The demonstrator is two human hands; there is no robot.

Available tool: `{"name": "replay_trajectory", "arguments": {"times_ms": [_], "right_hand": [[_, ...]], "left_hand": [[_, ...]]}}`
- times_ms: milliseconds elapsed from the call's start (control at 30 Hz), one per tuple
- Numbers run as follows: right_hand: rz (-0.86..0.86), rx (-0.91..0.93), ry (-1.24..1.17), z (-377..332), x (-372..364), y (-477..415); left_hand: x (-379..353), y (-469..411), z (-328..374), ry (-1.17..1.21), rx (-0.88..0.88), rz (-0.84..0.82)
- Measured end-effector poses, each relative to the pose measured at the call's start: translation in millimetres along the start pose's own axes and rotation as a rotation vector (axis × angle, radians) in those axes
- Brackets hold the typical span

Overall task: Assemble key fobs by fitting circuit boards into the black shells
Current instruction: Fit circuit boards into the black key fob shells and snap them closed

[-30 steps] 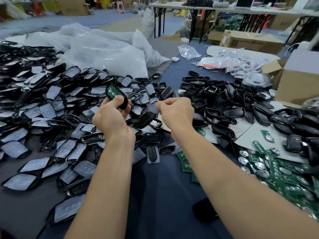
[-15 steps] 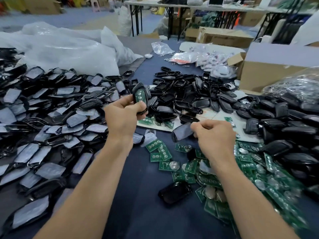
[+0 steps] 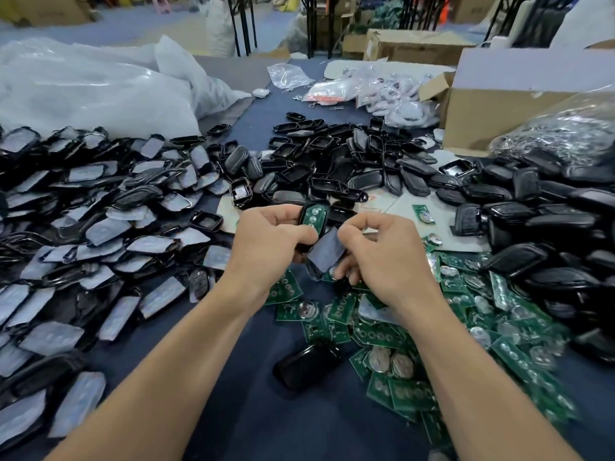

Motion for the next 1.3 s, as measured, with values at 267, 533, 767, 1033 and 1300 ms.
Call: {"name": "replay_trajectory", "arguments": {"times_ms": [267,533,767,1033,1300], "right_hand": [[0.194,0.142,0.241,-4,9,-2],[0.059,-0.014,-0.114,3,3,-1],[-0.305,-0.243,-0.617,7,-17,-1],[-0.253,-0.219,-0.639,11,-19,0],[-0.115,-0.16,-0.626,11,-14,-4]], "left_hand": [[-9,1,-6,0.064,0.071,-0.138],[-6,2,-1,0.005,-0.042,-0.142],[2,-3,-2,0.136,-0.033,-0.042],[-5,0,-4,0.176,-0.03,-0.056],[-4,-2,-7,0.173,0.039,-0.055]]}}
Point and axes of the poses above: each hand's wrist, its own y-axis away from the middle knuckle, its own x-axis out of the back of the hand, z = x × y, the point moved 5 cm from there along -y, towards the middle knuckle, and after that the axes turned 6 degrees about y, right-handed, at the moved point
